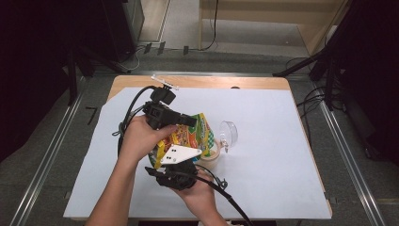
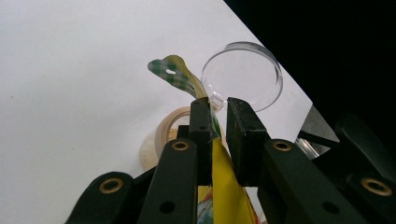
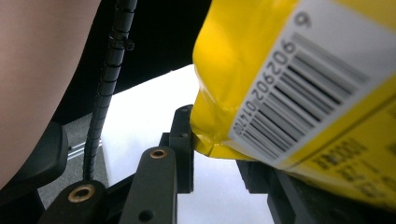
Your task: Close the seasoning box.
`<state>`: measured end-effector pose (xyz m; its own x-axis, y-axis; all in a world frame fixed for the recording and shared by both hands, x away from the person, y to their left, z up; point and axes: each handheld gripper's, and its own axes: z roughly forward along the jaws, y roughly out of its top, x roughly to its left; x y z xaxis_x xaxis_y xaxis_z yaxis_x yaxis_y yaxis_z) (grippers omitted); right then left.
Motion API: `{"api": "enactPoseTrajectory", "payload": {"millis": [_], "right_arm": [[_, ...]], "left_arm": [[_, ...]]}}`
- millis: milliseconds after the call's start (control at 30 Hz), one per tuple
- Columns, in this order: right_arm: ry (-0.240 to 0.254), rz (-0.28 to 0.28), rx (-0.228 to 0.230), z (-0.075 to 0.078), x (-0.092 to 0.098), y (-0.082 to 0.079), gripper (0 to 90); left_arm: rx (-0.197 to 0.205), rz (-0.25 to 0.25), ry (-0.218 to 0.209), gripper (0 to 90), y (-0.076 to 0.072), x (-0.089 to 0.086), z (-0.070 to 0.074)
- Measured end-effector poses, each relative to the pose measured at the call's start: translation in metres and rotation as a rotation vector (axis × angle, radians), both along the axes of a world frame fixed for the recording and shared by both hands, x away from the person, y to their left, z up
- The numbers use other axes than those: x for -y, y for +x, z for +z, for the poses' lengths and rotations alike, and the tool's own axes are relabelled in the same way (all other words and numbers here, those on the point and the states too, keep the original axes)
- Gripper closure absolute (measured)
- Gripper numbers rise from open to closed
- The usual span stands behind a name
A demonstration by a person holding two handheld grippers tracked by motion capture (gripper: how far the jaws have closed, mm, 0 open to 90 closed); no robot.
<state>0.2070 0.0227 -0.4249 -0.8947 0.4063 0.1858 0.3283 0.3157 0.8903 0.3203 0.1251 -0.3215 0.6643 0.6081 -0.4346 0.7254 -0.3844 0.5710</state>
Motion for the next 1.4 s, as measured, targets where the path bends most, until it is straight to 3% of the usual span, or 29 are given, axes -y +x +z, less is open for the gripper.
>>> {"api": "enactPoseTrajectory", "payload": {"millis": [1400], "right_arm": [[-0.022, 0.014, 0.001, 0.0008, -0.0001, 0.0026, 71.4]], "left_arm": [[-0.008, 0.008, -0.004, 80.8, 0.0033, -0.0029, -0.0019]]}}
